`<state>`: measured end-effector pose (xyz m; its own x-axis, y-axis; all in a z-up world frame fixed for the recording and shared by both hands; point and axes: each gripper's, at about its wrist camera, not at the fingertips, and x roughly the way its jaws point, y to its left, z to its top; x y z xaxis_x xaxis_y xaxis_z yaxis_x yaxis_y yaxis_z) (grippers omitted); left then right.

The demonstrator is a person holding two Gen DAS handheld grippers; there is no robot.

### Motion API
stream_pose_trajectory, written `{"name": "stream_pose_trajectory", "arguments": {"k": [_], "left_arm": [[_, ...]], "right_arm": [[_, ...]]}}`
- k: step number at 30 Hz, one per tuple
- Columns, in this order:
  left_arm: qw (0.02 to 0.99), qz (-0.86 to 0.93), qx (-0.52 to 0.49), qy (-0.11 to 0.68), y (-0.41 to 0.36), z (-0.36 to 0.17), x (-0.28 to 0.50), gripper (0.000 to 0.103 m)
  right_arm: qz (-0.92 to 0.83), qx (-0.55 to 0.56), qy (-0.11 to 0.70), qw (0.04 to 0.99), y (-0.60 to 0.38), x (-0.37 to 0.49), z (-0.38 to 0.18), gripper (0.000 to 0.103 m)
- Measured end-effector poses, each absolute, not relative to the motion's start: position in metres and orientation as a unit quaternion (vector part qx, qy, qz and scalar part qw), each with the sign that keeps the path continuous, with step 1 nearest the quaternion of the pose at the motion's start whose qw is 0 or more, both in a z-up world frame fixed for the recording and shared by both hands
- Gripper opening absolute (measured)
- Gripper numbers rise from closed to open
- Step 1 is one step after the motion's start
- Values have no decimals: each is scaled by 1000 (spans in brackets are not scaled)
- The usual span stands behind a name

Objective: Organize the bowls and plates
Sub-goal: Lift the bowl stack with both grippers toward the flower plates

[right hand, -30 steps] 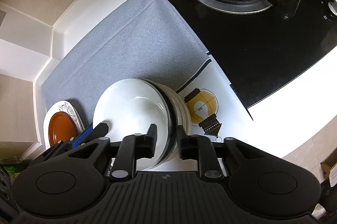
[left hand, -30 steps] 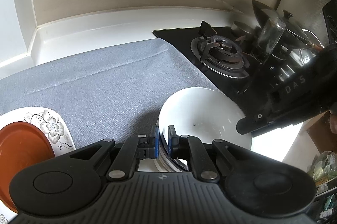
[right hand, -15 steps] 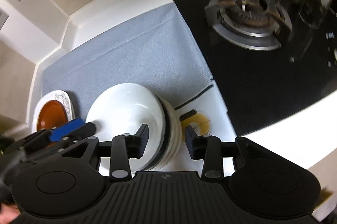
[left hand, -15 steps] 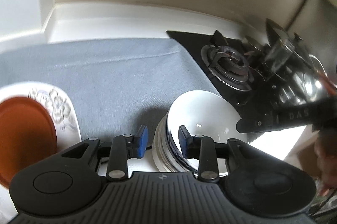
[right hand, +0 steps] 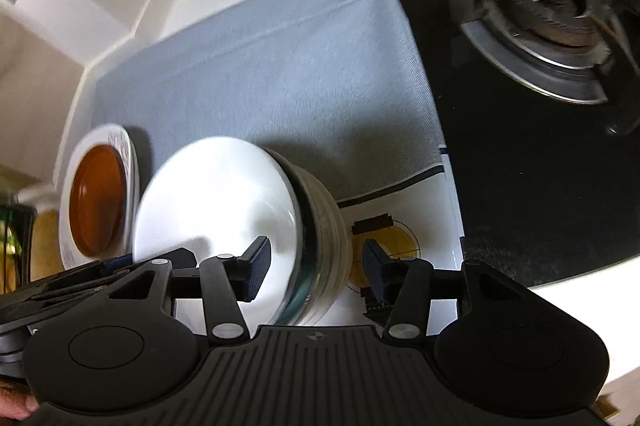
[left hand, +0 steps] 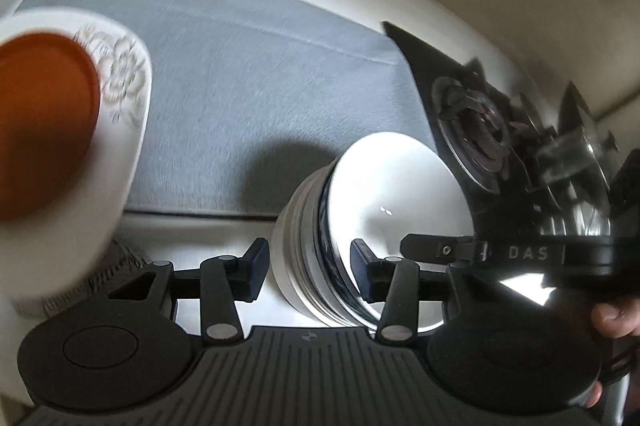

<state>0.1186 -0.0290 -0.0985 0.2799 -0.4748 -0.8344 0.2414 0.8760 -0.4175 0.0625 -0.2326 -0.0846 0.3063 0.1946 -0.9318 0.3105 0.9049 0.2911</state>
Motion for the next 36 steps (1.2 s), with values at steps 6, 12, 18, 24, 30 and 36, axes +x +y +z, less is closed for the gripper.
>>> {"name": "stream_pose_trajectory", "arguments": {"k": [6,12,18,24,30,36], "left_arm": [[793,-189,-130,564,-36,-105,110,49],[798,-157,-151,562,-38,-112,100,49],[807,-137,-158,553,-44,-113,92,45],[815,-121,-162,543,-46,-111,86,44],[821,-107,-156,538,-53,-108,82,43],[824,-102,-154,536,-57,-108,80,43]], "right_arm": [[6,210,613,762,-240,75,-99,55],[54,208,625,751,-243,85,-106,58],[90,207,633,741,-244,95,-111,59],[122,204,631,738,-245,99,-116,61],[137,196,622,745,-247,96,-116,60],[142,190,605,760,-253,89,-110,49]]}}
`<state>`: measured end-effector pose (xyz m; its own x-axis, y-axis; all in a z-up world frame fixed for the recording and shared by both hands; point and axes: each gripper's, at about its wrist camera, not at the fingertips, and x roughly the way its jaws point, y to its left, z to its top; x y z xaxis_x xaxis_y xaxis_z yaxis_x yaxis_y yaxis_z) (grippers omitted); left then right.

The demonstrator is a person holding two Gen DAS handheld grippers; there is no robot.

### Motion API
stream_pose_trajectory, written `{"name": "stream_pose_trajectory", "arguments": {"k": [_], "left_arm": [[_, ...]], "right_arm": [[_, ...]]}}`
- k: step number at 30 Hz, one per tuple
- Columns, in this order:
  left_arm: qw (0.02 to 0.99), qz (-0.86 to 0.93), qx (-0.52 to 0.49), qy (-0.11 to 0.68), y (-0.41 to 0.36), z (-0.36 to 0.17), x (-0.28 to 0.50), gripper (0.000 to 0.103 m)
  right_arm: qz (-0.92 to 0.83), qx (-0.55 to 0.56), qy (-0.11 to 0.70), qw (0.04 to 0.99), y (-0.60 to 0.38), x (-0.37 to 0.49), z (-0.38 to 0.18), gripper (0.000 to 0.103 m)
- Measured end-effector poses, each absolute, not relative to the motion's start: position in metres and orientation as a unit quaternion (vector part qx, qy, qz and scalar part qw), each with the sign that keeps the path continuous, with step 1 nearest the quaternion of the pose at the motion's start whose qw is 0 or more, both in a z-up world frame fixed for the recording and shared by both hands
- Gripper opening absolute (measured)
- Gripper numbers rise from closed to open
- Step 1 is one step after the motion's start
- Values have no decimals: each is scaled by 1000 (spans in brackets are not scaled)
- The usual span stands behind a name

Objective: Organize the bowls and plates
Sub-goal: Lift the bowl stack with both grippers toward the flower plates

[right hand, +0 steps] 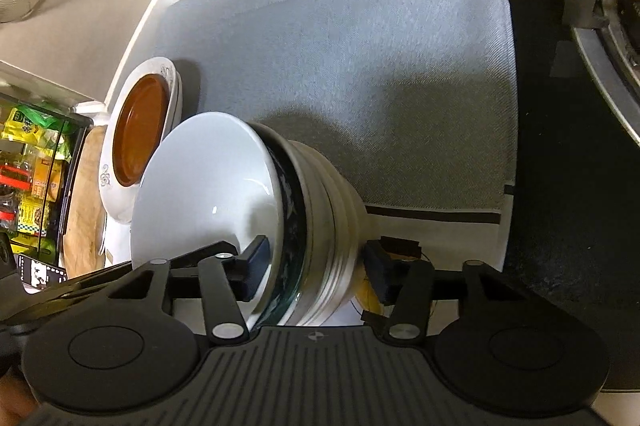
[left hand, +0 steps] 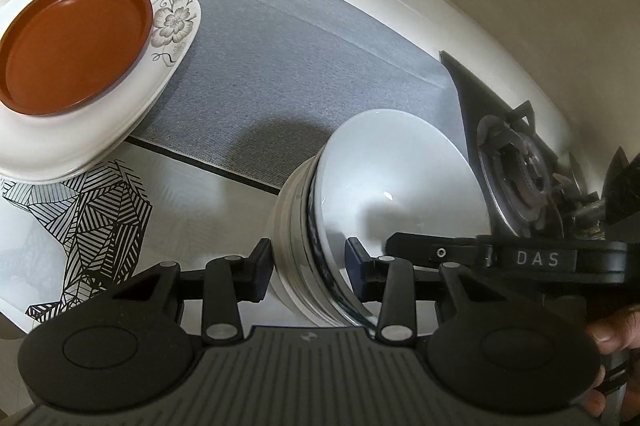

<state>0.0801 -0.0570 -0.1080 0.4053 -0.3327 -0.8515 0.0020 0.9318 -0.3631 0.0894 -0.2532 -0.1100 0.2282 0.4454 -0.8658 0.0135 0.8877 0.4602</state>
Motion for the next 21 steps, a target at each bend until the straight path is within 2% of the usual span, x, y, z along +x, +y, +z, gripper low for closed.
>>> {"name": "stream_pose_trajectory", "arguments": {"k": [2,21], "left_arm": [[827,-105,-145,533,-60,-107,79,43],[823,-191,-115,523,-37,-104,104,39]], "right_arm": [[146,182,597,768,-254,87,-108,45],[95,184,531,822,-241,70,-92,38]]}}
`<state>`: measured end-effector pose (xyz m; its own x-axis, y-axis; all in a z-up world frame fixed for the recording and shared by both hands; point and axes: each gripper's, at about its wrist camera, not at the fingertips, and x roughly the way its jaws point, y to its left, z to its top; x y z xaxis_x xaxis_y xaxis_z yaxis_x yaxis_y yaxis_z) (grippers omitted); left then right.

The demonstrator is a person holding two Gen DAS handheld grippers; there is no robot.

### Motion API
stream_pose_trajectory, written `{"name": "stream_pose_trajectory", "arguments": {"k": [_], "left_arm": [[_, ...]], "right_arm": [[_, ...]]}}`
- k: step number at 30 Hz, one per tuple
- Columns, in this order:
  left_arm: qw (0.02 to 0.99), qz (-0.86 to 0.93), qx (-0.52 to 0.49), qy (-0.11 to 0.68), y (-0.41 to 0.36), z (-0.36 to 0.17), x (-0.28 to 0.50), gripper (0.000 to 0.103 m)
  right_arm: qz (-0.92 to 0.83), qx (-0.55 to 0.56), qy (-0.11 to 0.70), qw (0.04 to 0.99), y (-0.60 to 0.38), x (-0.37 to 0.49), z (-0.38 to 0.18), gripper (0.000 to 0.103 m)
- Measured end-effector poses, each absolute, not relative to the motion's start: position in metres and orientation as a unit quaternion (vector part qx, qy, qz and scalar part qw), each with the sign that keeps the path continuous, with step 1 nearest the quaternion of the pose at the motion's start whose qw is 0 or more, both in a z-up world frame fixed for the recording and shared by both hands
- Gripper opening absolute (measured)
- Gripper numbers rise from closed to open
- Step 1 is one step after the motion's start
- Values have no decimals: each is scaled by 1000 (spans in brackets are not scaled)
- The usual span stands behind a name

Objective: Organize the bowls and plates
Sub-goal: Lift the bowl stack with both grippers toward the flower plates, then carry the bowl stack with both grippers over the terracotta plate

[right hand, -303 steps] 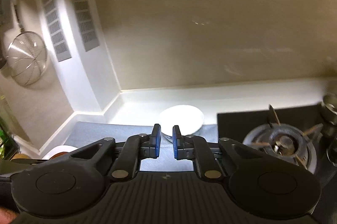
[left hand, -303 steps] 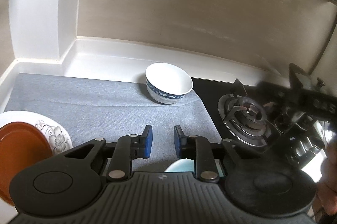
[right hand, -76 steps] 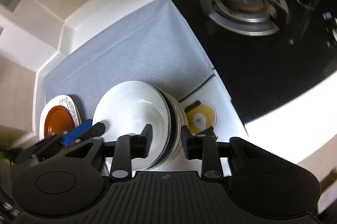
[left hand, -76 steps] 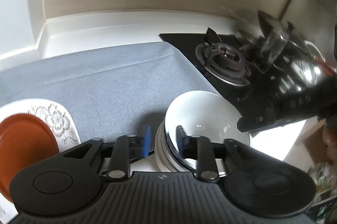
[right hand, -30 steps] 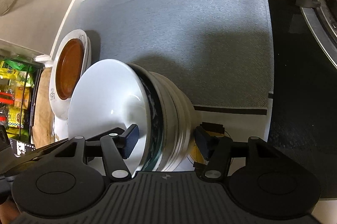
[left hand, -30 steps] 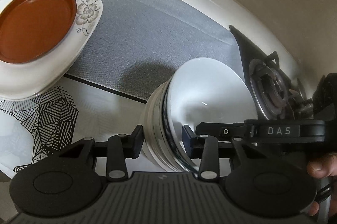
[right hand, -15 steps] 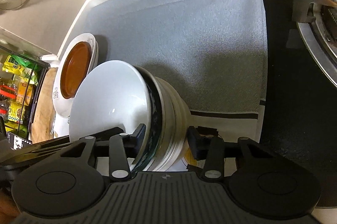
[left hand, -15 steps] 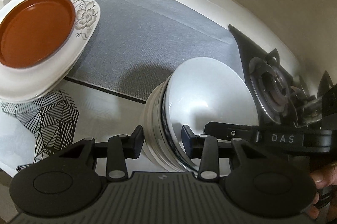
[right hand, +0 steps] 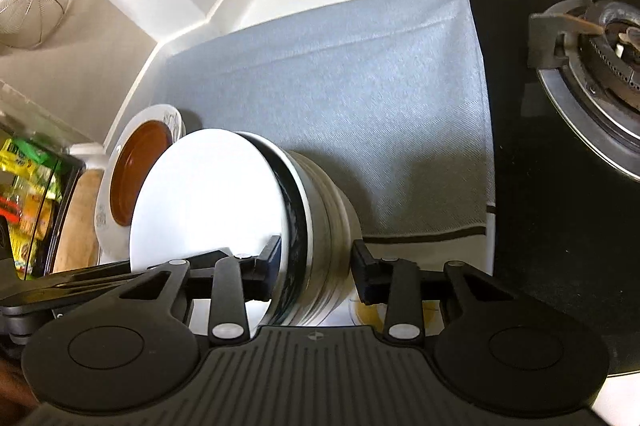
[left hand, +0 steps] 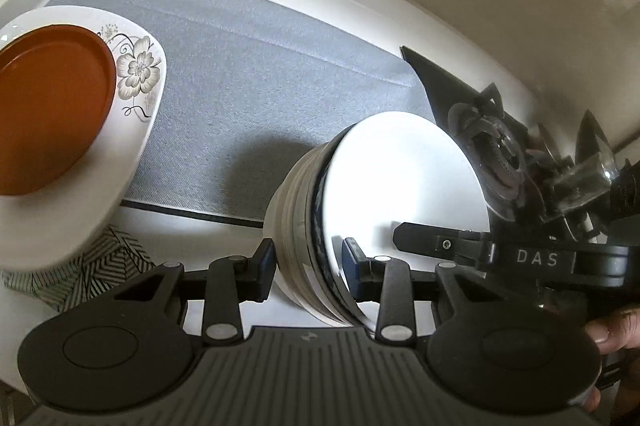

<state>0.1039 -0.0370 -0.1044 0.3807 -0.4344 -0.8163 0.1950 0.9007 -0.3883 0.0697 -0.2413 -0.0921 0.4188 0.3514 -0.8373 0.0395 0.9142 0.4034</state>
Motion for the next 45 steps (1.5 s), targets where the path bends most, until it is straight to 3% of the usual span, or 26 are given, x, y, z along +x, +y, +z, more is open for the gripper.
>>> {"name": "stream_pose_trajectory", "arguments": {"k": [12,23,34,45], "left_arm": [[826,-242,-111,497,-2,-84,128,38],[866,-171,-135,451,108,-44,160,38],[852,-112,-169,483,196,-81,179,38],[824,-128,-177,522,200,-94,189,40]], "right_arm": [[39,191,502,842,-211,71,-72,38],[100,176,474,857,-116,137,-42,38],[140,160,521,826,-21,185,-85,38],[112,157,559,806,-5,192,-96,38]]}}
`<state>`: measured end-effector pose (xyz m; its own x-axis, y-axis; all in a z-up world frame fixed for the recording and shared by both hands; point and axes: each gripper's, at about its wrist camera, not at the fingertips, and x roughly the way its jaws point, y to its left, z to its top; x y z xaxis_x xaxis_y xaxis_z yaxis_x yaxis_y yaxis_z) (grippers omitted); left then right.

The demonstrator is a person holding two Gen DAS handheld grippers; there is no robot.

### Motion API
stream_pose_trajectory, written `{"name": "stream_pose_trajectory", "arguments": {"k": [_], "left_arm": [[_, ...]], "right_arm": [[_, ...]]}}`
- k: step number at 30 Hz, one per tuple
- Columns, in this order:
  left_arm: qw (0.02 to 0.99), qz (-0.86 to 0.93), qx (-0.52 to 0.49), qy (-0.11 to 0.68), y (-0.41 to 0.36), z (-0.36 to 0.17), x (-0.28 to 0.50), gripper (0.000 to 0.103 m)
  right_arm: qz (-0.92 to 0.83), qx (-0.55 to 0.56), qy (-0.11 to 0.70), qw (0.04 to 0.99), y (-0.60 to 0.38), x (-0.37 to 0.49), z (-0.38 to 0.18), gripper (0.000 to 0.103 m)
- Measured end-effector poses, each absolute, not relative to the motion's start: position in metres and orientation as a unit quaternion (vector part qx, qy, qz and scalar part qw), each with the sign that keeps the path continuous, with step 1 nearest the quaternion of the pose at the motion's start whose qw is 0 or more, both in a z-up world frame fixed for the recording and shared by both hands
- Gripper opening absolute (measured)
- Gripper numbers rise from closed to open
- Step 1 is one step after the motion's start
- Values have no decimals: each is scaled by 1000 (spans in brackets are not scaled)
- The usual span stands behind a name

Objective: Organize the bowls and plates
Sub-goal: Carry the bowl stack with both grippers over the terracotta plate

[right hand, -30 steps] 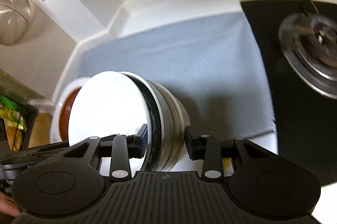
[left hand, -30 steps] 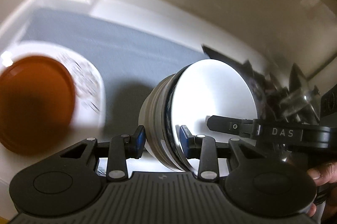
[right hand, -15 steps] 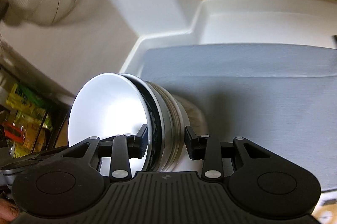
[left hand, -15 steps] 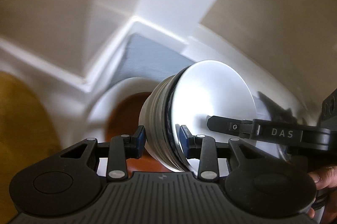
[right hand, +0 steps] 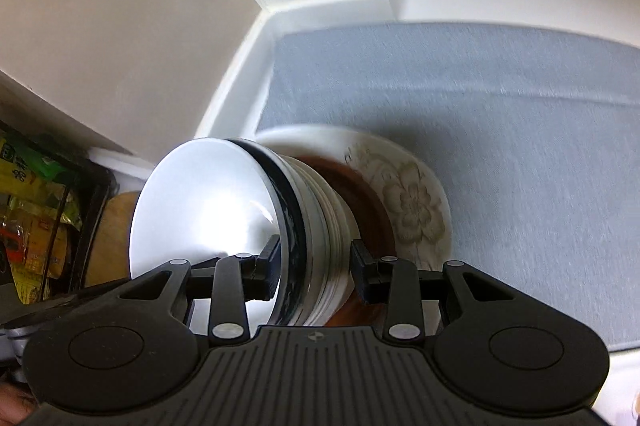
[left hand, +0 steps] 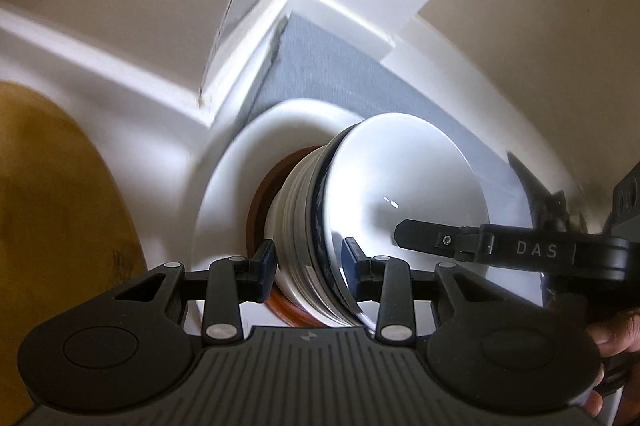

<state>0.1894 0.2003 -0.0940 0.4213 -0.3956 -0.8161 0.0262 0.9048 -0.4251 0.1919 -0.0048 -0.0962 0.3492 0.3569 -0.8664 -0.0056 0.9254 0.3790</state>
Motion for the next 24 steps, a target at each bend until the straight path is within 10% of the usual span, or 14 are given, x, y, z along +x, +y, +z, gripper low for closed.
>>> {"name": "stream_pose_trajectory", "arguments": {"k": [24], "left_arm": [[855,-124,-166,476,198,-81,177,45]], "right_arm": [[89,149,553,815,-12,170,-90,49]]}}
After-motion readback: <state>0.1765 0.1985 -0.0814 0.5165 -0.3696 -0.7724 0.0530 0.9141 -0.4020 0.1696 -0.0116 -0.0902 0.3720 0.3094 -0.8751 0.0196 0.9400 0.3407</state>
